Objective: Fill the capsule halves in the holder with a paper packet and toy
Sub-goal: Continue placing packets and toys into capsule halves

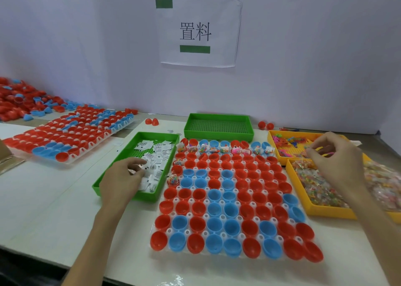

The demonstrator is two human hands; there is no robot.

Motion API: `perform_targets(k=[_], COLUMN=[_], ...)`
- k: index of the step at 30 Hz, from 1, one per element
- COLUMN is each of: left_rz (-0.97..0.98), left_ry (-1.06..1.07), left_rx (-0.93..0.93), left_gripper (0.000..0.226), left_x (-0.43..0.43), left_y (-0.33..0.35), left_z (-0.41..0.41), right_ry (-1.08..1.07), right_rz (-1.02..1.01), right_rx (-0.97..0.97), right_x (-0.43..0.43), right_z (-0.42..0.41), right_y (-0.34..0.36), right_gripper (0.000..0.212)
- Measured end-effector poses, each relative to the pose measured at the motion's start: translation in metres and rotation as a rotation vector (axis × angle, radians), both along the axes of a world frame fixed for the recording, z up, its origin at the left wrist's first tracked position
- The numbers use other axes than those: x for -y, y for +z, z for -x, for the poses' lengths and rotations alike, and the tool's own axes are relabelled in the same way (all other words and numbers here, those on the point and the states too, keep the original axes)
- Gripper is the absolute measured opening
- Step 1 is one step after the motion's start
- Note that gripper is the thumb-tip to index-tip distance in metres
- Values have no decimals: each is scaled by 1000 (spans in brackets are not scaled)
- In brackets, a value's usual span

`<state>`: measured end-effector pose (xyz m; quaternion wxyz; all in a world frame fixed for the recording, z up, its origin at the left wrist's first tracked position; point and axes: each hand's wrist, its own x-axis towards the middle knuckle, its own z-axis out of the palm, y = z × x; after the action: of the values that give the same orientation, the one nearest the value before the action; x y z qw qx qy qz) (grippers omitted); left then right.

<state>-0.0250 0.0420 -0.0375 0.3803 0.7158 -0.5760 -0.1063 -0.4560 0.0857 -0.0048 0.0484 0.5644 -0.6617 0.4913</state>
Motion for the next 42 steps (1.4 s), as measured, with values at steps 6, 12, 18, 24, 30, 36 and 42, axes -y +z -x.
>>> perform_targets(k=[6, 12, 18, 24, 30, 36, 42], left_rz=[282, 354, 362, 338, 293, 346, 186], left_ry=[48, -15, -270, -325, -360, -254, 127], left_rx=[-470, -774, -927, -931, -969, -880, -319], left_gripper=[27, 30, 23, 21, 22, 19, 42], left_x=[-10, -46, -84, -94, -98, -91, -42], left_y=[10, 35, 44, 37, 32, 36, 49], left_z=[3, 43, 115, 146, 146, 119, 43], right_ry=[132, 428, 861, 1033, 915, 863, 818], right_rz=[-8, -73, -233, -282, -187, -153, -118], right_rx=[85, 323, 606, 575, 643, 710, 759], right_x=[-2, -11, -27, -35, -35, -31, -27], right_z=[-19, -57, -102, -115, -121, -111, -101], right_y=[3, 13, 9, 9, 6, 9, 11], right_gripper=[15, 18, 9, 11, 10, 12, 20])
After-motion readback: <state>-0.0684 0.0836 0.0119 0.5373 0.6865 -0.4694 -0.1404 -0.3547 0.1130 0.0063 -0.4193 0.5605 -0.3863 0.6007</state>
